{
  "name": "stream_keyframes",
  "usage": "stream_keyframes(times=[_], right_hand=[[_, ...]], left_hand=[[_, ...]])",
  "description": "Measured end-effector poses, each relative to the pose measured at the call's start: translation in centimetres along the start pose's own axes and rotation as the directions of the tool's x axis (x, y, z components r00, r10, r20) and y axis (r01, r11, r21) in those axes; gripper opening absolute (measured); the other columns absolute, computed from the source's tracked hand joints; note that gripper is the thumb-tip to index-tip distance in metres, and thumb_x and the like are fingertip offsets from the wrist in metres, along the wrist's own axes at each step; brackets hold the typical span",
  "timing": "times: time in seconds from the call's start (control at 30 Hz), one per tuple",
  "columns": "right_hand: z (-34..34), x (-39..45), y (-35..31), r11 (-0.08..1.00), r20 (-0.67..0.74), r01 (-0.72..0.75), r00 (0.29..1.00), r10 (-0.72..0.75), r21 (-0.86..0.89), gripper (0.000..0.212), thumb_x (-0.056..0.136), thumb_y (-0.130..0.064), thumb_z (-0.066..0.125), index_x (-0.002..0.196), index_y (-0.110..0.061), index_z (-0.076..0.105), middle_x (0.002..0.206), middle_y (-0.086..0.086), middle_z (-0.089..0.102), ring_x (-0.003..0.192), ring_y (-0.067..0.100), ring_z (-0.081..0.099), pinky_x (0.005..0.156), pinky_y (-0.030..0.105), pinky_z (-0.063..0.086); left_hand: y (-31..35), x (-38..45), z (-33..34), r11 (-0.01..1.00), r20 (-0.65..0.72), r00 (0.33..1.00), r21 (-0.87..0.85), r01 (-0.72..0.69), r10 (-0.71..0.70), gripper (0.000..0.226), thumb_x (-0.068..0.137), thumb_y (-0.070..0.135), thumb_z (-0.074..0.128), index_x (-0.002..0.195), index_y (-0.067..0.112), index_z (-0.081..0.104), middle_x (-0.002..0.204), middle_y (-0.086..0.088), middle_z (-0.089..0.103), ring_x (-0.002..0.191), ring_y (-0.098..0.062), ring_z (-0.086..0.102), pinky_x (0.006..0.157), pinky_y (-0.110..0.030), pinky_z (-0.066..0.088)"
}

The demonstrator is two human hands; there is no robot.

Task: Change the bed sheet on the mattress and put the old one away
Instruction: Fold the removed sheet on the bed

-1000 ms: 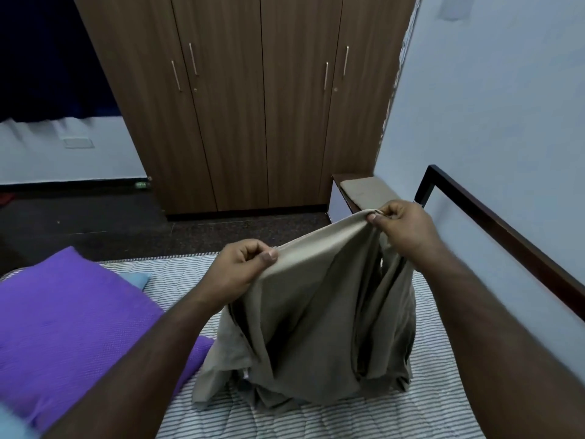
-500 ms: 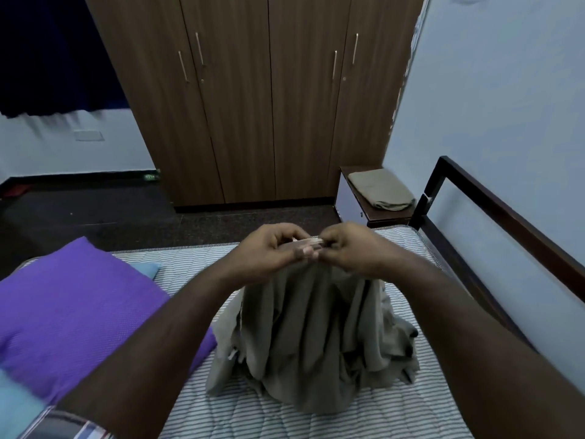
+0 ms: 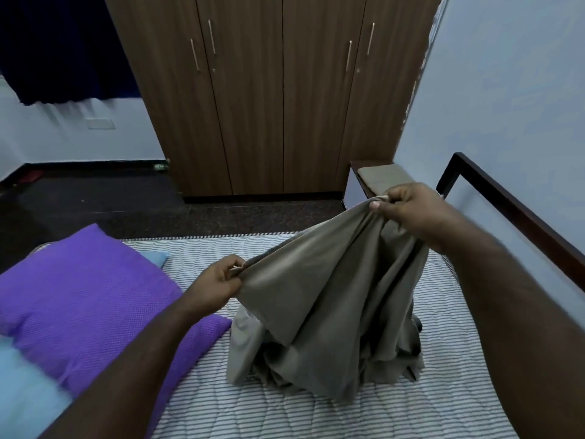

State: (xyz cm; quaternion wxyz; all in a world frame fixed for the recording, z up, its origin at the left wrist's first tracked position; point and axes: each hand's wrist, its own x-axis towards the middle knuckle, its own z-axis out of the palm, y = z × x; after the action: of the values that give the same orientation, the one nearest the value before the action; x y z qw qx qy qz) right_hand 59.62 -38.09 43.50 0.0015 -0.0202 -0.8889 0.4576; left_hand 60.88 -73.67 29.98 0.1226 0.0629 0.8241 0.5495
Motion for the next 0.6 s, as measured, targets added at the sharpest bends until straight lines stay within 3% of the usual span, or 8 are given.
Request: stream_keyframes(times=[0.07,0.17,0.23,0.3,0.33,0.5,0.6], right_hand=[[-0.5,0.4,0.4,0.999,-0.027,-0.034,0.999,0.034,0.01,0.023,0.094,-0.023,0.07,0.073,-0.015,0.068,0.055,-0.003,0.05,0.045,0.007,0.044,0.047,0.02,0.037],[-0.7,0.9,0.9,0.997,-0.035,-0.075,0.997,0.076,0.012,0.023,0.094,-0.024,0.071,0.073,-0.015,0.069,0.058,0.0,0.053,0.052,0.012,0.046,0.054,0.024,0.038],[-0.8,1.4,1.4,0.994,-0.049,-0.11,0.993,0.109,-0.003,0.023,0.094,-0.024,0.07,0.074,-0.012,0.068,0.059,0.002,0.053,0.051,0.013,0.046,0.054,0.025,0.038],[-0.7,1.9,2.1,0.989,-0.074,-0.138,0.988,0.133,-0.062,0.024,0.094,-0.024,0.07,0.078,-0.008,0.067,0.059,0.004,0.054,0.05,0.013,0.048,0.053,0.025,0.038],[-0.6,2.1,2.5,0.983,-0.089,-0.152,0.986,0.143,-0.105,0.024,0.094,-0.025,0.069,0.079,-0.007,0.066,0.061,0.006,0.055,0.054,0.016,0.051,0.055,0.027,0.039],[1.2,2.6,5.0,0.941,-0.142,-0.184,0.979,0.149,-0.283,0.027,0.095,-0.027,0.068,0.083,-0.003,0.064,0.075,0.017,0.066,0.067,0.028,0.058,0.065,0.033,0.043],[1.1,2.7,6.1,0.936,-0.157,-0.216,0.972,0.177,-0.279,0.024,0.094,-0.027,0.068,0.086,-0.005,0.065,0.078,0.015,0.066,0.076,0.033,0.063,0.068,0.034,0.046]], left_hand=[[-0.3,-0.2,-0.3,0.971,-0.06,0.997,-0.237,0.034,-0.049,0.019,0.089,-0.012,0.054,0.098,0.003,0.06,0.073,0.0,0.066,0.073,-0.016,0.06,0.065,-0.027,0.055],[0.0,-0.4,-0.5,0.879,-0.071,0.995,-0.476,0.032,-0.075,0.008,0.09,0.001,0.068,0.095,0.006,0.065,0.082,-0.008,0.068,0.077,-0.02,0.064,0.067,-0.027,0.059],[0.7,-0.4,-0.5,0.822,-0.035,0.997,-0.568,0.032,-0.063,0.021,0.076,0.022,0.085,0.089,0.012,0.071,0.082,-0.006,0.069,0.075,-0.015,0.067,0.066,-0.028,0.059],[1.7,-0.4,-0.4,0.811,-0.061,0.993,-0.584,0.042,-0.096,0.008,0.082,0.024,0.076,0.076,0.019,0.074,0.074,0.0,0.068,0.067,-0.011,0.065,0.061,-0.027,0.057],[1.9,-0.2,-0.3,0.811,-0.088,0.99,-0.585,0.035,-0.106,0.018,0.089,0.019,0.068,0.071,0.02,0.074,0.07,0.001,0.065,0.063,-0.01,0.062,0.059,-0.026,0.055],[3.4,0.1,0.7,0.757,-0.088,0.987,-0.651,0.043,-0.131,0.009,0.086,0.021,0.068,0.089,0.012,0.066,0.075,-0.003,0.06,0.066,-0.012,0.057,0.063,-0.029,0.051],[3.8,-0.2,0.9,0.758,-0.067,0.991,-0.651,0.045,-0.116,0.009,0.08,0.024,0.07,0.081,0.016,0.067,0.074,-0.002,0.059,0.065,-0.012,0.055,0.061,-0.028,0.051]])
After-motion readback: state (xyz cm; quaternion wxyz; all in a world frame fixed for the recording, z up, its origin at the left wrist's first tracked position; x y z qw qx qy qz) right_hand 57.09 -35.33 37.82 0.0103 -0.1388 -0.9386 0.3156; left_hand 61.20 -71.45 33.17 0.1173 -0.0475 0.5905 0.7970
